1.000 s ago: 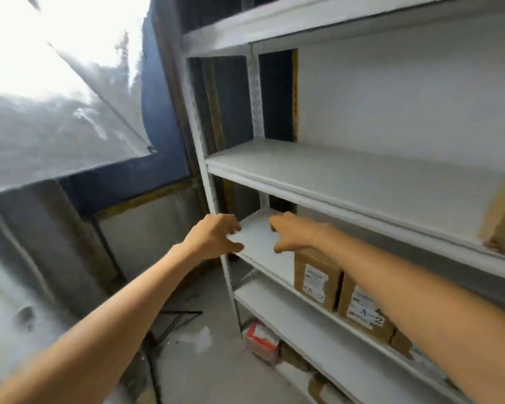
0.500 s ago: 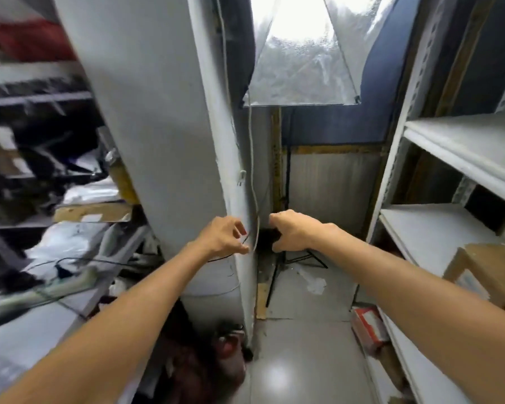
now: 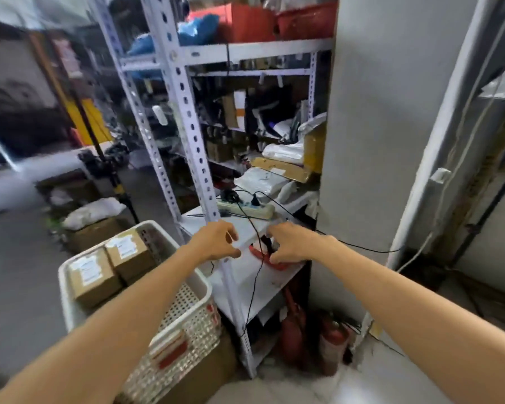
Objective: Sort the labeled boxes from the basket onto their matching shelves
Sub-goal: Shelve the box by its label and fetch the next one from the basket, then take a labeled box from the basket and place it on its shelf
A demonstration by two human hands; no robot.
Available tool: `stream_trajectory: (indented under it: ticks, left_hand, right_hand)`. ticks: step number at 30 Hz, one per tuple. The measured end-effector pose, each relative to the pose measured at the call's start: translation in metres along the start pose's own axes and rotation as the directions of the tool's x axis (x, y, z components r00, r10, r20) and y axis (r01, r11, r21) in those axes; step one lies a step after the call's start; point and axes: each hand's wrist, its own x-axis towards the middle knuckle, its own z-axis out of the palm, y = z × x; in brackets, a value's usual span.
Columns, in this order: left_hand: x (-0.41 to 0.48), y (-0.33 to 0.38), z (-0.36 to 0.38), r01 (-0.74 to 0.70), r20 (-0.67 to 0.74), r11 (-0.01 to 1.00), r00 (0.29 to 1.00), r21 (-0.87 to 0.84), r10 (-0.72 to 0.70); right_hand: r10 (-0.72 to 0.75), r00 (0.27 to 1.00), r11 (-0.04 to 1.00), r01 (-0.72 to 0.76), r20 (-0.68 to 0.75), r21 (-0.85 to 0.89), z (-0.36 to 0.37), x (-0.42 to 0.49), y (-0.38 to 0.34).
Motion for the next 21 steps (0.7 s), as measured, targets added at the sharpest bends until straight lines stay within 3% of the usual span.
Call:
stream_trajectory:
  ticks: [7,12,21]
  left_hand:
    - [-0.078,-0.134,-0.017,0.279,-0.028,0.96,0.96,0.02,-0.279]
    - [-0.124,-0.215,-0.028,0.445,-0.02,0.894,0.895,-0.055,-0.446]
    - [-0.121,-0.313,-0.045,0.531,-0.016,0.836,0.843,-0.138,-0.537]
  right_hand:
    - [-0.224,0.934,0.968,0.246,0.277,-0.05,0.03,0.087,-0.119]
    - [-0.352,0.874,0.91,0.403,0.334,-0.097,0.06,0.137,-0.19]
    - [-0.331,0.889,0.92,0.379,0.317,-0.102,0.094,0.23,-0.249]
